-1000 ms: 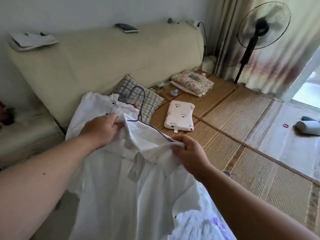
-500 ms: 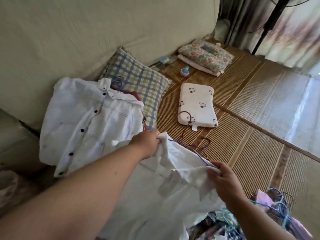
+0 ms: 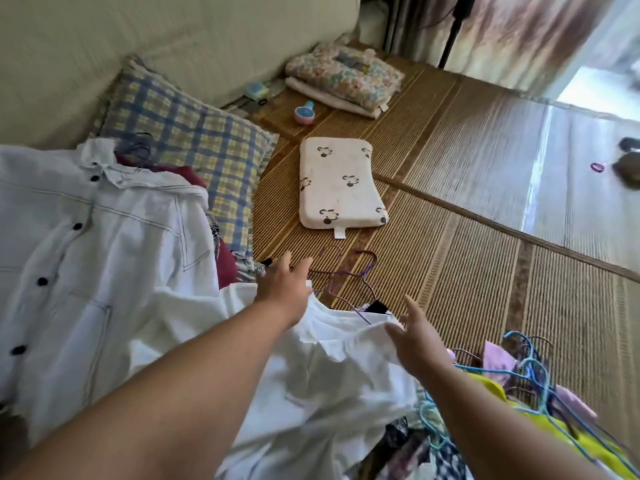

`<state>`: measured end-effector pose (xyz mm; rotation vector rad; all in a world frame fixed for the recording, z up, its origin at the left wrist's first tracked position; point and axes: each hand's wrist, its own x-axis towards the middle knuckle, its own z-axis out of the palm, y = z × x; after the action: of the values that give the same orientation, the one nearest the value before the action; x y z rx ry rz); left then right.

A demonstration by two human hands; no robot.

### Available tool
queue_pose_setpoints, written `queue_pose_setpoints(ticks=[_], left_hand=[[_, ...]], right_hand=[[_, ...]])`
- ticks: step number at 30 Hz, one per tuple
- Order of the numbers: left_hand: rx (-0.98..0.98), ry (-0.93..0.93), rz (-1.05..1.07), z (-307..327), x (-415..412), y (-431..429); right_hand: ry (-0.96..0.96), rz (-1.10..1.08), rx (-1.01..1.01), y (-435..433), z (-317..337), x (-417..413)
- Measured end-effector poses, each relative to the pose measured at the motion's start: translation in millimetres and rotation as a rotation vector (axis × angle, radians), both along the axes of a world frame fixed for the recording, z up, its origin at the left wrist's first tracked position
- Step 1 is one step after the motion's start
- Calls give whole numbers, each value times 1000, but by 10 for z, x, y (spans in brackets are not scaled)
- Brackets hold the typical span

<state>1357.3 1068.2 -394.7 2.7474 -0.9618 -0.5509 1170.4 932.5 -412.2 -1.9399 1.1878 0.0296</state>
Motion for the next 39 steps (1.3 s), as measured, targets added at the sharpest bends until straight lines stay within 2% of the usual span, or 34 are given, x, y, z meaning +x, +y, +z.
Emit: queue_pose_setpoints(ticks=[3, 7, 10, 13, 20, 27, 33, 39], left_hand=[[55, 1, -139, 100, -341, -83], [20, 41, -268, 381, -1112, -259], [2, 55, -379, 576, -1843, -401], [-9, 50, -484, 682, -2648, -546], [16, 90, -698, 661, -4805, -1037], [90, 177, -765, 476, -6603, -1388], [204, 248, -653, 208, -7159, -1718], [229, 118, -662, -140, -7052, -2138]], right_hand=[[10, 125, -75, 39, 214, -171], [41, 300, -234, 10, 542, -738], [81, 336, -316, -63, 720, -1320], [112, 335, -372, -168, 820, -2100], [248, 198, -338, -568, 908, -4541], [419, 27, -230, -954, 839, -6792], [495, -68, -151, -1226, 658, -7767], [473, -41, -111, -1516, 232, -7880]])
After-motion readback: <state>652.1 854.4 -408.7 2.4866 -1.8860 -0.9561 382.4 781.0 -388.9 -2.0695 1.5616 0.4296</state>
